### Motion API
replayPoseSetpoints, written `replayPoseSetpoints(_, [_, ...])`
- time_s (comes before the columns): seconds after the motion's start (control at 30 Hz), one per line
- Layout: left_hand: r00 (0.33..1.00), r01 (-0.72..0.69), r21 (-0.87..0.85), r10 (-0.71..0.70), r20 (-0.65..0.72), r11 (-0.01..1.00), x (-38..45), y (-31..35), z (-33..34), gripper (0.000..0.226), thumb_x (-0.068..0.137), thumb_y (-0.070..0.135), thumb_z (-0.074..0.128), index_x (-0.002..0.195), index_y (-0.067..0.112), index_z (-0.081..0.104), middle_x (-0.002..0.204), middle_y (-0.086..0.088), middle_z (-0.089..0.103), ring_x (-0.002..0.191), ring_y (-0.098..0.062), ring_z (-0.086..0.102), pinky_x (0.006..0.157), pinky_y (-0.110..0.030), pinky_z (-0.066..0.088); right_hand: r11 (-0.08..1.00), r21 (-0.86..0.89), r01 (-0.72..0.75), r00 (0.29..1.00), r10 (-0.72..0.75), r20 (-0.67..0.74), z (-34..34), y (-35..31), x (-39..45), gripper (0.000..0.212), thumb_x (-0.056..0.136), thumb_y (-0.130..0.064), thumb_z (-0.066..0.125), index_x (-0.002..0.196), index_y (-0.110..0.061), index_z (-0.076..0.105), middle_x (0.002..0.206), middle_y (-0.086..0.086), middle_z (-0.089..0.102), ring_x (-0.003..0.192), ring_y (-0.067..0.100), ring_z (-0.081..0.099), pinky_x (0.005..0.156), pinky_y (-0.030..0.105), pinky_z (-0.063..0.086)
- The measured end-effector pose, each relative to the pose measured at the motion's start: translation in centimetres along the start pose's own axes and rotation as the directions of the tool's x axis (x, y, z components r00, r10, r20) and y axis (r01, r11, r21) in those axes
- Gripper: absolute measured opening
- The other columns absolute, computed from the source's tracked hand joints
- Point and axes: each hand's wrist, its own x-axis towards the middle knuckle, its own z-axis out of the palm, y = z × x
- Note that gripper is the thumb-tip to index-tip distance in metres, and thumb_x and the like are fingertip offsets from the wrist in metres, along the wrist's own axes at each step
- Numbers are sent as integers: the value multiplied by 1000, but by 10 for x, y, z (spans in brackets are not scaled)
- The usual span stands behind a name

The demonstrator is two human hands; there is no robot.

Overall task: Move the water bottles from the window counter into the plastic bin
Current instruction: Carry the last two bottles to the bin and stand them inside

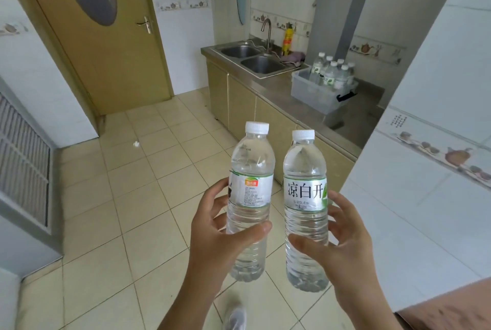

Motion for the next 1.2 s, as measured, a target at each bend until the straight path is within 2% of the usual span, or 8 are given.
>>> replayPoseSetpoints(0.1, [1000,9,-5,-9,18,1000,68,-9,15,82,32,36,90,103,62,59,112,9,72,97,-12,71,78,-33,58,1000,-1,-20,1000,20,-21,15,10,64,81,52,12,86,104,-42,58,98,-17,69,86,4,66,75,26,49])
replayPoseSetpoints(0.2, [999,22,-13,-21,37,1000,128,-14,27,82,33,35,89,104,61,59,111,10,72,93,-9,72,75,-31,58,999,10,-37,998,37,-56,29,15,119,82,51,13,86,109,-39,59,100,-11,69,88,7,67,78,33,51])
replayPoseSetpoints(0.37, [996,58,-23,-57,69,998,243,-11,48,84,32,34,91,107,57,60,114,8,71,97,-14,71,85,-44,59,998,23,-58,993,60,-97,53,16,218,82,52,11,87,112,-38,59,102,-5,70,89,14,69,73,28,50])
replayPoseSetpoints(0.47, [994,60,-30,-57,92,998,298,-11,64,87,32,32,91,110,54,59,114,6,71,97,-18,72,86,-49,58,998,20,-63,991,65,-117,60,16,269,83,51,10,87,114,-37,59,103,-4,70,90,14,68,77,32,52])
replayPoseSetpoints(0.63, [991,55,-11,-53,126,998,375,-19,98,85,31,35,91,107,58,59,113,9,71,98,-15,71,81,-40,59,998,23,-57,987,60,-147,64,28,352,85,49,8,88,113,-39,59,106,0,69,95,22,66,78,37,53])
replayPoseSetpoints(0.83, [987,45,-3,-44,157,999,466,-34,157,82,30,35,89,102,60,60,114,9,70,101,-10,69,78,-30,58,999,28,-45,989,48,-142,59,54,462,86,48,6,90,111,-43,59,104,-3,70,97,21,65,83,44,53])
replayPoseSetpoints(1.07, [974,57,12,-58,220,998,579,-38,239,84,33,31,91,106,59,60,119,3,68,101,-14,70,88,-43,58,998,62,-11,980,23,-195,38,63,596,86,48,13,87,105,-47,62,102,-3,70,97,23,65,90,51,51])
replayPoseSetpoints(1.2, [960,63,-2,-60,274,998,637,-37,286,82,33,32,89,104,58,60,113,10,70,93,-7,71,77,-32,58,997,76,-22,969,40,-244,19,62,658,88,45,8,90,105,-50,60,108,0,69,101,24,66,95,53,48])
